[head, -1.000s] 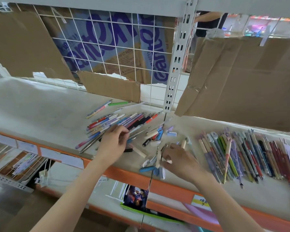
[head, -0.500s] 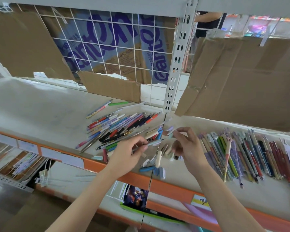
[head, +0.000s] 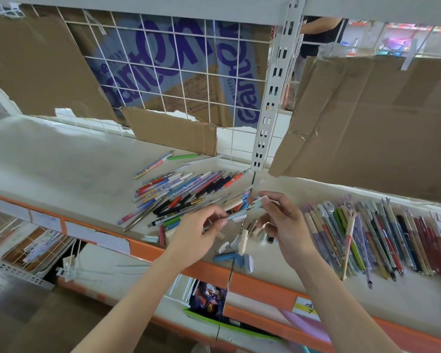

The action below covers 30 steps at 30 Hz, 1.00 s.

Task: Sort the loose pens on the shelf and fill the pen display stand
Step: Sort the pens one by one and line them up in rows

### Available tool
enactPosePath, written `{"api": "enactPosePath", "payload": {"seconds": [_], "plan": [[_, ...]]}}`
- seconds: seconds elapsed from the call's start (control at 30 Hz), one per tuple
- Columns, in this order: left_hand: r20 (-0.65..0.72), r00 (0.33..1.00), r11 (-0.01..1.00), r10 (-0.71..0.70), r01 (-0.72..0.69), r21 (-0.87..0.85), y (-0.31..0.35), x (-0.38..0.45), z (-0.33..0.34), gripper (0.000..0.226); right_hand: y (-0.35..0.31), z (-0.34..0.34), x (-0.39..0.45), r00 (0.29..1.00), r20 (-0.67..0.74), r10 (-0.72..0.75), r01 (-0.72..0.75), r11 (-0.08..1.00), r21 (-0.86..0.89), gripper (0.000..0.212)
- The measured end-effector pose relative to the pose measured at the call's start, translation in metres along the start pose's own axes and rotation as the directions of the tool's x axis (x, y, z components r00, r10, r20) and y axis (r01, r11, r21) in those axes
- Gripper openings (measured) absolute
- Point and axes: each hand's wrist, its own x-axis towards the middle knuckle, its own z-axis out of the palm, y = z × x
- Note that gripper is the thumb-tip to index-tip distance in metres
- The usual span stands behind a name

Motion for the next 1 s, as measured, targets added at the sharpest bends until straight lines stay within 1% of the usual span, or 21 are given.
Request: {"api": "enactPosePath", "payload": {"seconds": [0.17,0.23,0.33,0.4,0.5,0.63,0.7,0.73,0.77,0.8,0.87,0.9,1.0], "plan": [[0.054,0.997,0.998,-0.051,0.053,-0.034,0.003,0.001,0.004,0.01,0.006,0.007,-0.003,0.998,0.032,-0.05,0.053,0.994,-0.101,0.007],[0.067,0.994,0.995,-0.088,0.091,-0.048,0.005,0.001,0.005,0.011,0.009,0.009,-0.003,0.998,0.012,-0.068,0.068,0.993,-0.1,0.006],[0.034,0.989,0.988,-0.145,0.147,-0.048,0.01,0.005,0.007,0.012,0.012,0.012,-0.001,0.997,-0.021,-0.081,0.079,0.995,-0.062,0.009],[0.032,0.985,0.983,-0.17,0.172,-0.065,0.013,0.008,0.01,0.015,0.012,0.012,0.001,0.997,-0.016,-0.082,0.081,0.996,-0.049,0.011],[0.076,0.973,0.96,-0.22,0.23,-0.163,0.016,0.008,0.019,0.023,0.009,0.01,0.004,0.998,0.011,-0.065,0.066,0.997,-0.04,0.006],[0.071,0.967,0.933,-0.244,0.254,-0.256,0.026,0.019,0.029,0.024,-0.001,0.013,0.01,0.993,-0.002,-0.115,0.115,0.993,-0.021,0.013],[0.078,0.971,0.935,-0.224,0.237,-0.264,0.025,0.023,0.027,0.025,-0.009,0.008,0.015,0.986,-0.028,-0.164,0.161,0.983,-0.091,0.017],[0.078,0.977,0.956,-0.196,0.208,-0.206,0.021,0.023,0.025,0.024,-0.012,0.002,0.018,0.981,-0.043,-0.189,0.181,0.971,-0.156,0.017],[0.076,0.983,0.978,-0.167,0.175,-0.116,0.014,0.022,0.022,0.022,-0.014,-0.006,0.021,0.976,-0.06,-0.211,0.189,0.948,-0.257,0.017],[0.066,0.987,0.988,-0.147,0.149,-0.028,0.006,0.021,0.018,0.018,-0.015,-0.016,0.024,0.971,-0.075,-0.226,0.18,0.902,-0.393,0.017],[0.009,0.991,0.986,-0.137,0.135,0.101,-0.013,0.019,0.009,0.01,-0.012,-0.036,0.028,0.97,-0.089,-0.225,0.115,0.752,-0.649,0.018],[-0.037,0.99,0.977,-0.137,0.141,0.158,-0.023,0.019,0.005,0.008,-0.007,-0.045,0.027,0.975,-0.093,-0.2,0.073,0.693,-0.717,0.018],[-0.168,0.974,0.932,-0.154,0.2,0.303,-0.043,0.019,-0.008,0.006,0.013,-0.06,0.022,0.993,-0.078,-0.088,-0.012,0.585,-0.811,0.022]]}}
